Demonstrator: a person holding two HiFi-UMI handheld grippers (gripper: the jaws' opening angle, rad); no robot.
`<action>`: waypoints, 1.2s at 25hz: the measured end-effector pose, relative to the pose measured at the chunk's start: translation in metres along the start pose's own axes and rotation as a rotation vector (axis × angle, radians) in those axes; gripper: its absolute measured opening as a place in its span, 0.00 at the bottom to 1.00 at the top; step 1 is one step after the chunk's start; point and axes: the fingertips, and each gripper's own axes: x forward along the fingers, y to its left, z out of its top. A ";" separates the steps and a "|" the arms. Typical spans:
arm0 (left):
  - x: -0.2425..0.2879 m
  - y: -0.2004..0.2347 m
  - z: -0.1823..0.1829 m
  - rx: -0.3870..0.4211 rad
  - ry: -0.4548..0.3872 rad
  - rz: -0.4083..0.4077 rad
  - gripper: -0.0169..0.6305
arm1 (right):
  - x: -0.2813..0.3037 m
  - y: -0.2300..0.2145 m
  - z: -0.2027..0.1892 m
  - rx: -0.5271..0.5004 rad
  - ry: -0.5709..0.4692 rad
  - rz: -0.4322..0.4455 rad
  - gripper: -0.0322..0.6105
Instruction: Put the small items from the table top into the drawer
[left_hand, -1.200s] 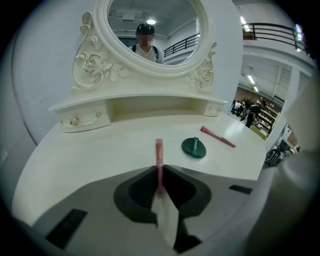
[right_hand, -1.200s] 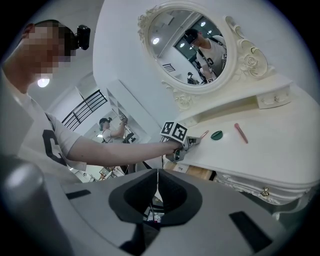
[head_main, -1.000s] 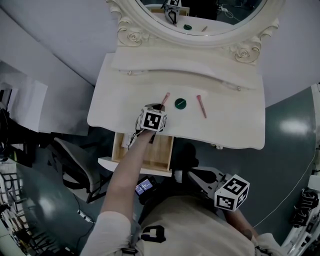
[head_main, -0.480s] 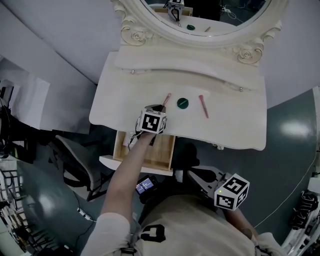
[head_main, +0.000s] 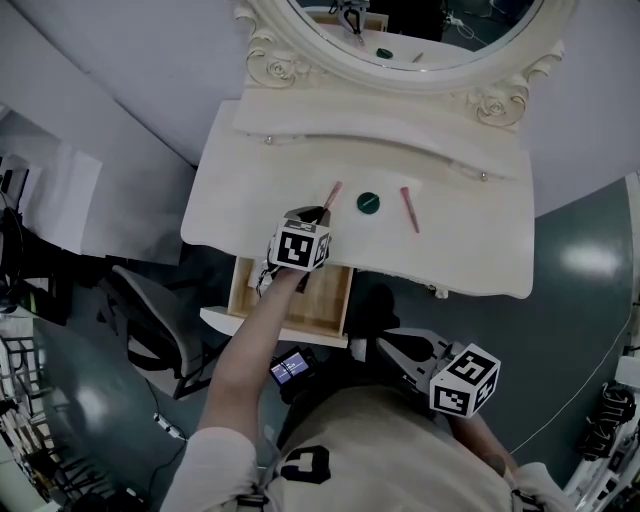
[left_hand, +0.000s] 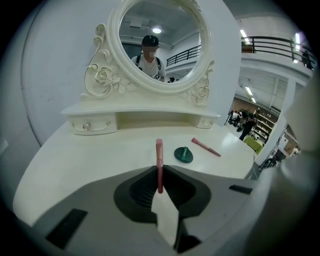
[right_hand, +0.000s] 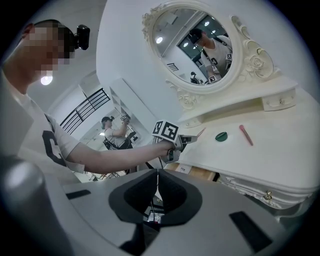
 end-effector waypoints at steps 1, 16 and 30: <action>-0.002 0.001 0.000 -0.001 -0.003 0.003 0.16 | 0.000 0.000 0.000 -0.004 0.001 0.000 0.10; -0.036 0.006 -0.007 0.016 -0.038 0.023 0.16 | 0.008 0.022 -0.001 -0.065 0.026 0.024 0.10; -0.072 0.019 -0.006 0.016 -0.091 0.055 0.16 | 0.021 0.053 0.000 -0.191 0.044 0.082 0.10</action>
